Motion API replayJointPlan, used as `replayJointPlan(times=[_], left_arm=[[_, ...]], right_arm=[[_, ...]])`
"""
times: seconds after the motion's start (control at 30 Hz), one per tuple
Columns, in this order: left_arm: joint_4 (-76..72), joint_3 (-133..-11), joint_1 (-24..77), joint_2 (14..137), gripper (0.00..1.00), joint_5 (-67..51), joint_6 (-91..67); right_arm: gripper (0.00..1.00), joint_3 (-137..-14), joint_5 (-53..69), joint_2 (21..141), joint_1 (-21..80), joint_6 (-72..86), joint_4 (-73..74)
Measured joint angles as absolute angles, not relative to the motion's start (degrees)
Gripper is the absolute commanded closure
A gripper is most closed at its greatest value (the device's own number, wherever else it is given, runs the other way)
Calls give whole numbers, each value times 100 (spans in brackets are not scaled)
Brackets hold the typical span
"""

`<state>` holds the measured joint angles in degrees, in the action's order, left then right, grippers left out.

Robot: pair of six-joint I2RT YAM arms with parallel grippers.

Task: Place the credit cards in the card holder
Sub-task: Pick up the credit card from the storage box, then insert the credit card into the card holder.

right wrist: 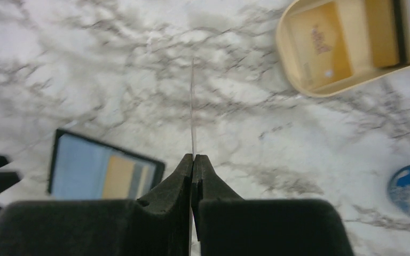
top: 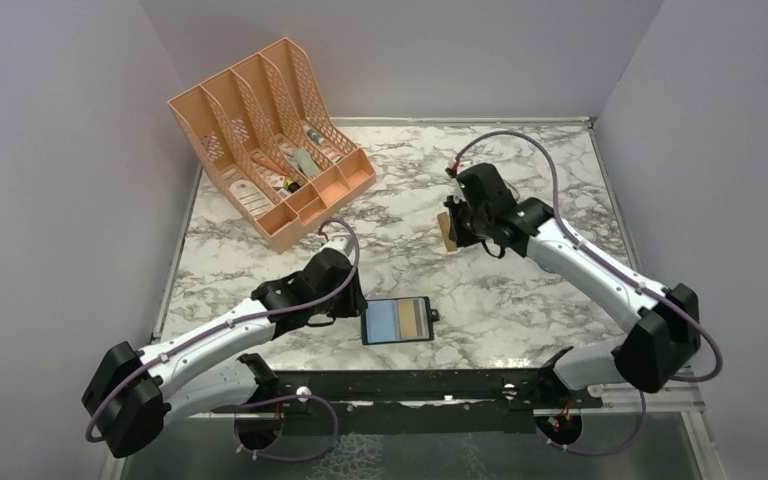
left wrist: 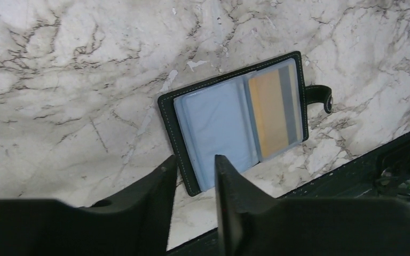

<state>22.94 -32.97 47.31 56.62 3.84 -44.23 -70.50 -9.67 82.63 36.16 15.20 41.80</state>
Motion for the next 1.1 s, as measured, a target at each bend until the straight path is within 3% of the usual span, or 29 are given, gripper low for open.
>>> replayJointPlan(times=[0.23, 0.57, 1.1], left_arm=[[1647, -3011, 4720, 5994, 100, -38, -4604], [941, -2622, 4722, 6464, 100, -384, -4877], [738, -2421, 4720, 6622, 100, -401, -5048]], right_arm=[[99, -5607, 978, 7218, 3616, 2508, 3301], [99, -4254, 2488, 7048, 3684, 3680, 2058], [99, -3557, 3004, 7835, 4099, 4460, 897]])
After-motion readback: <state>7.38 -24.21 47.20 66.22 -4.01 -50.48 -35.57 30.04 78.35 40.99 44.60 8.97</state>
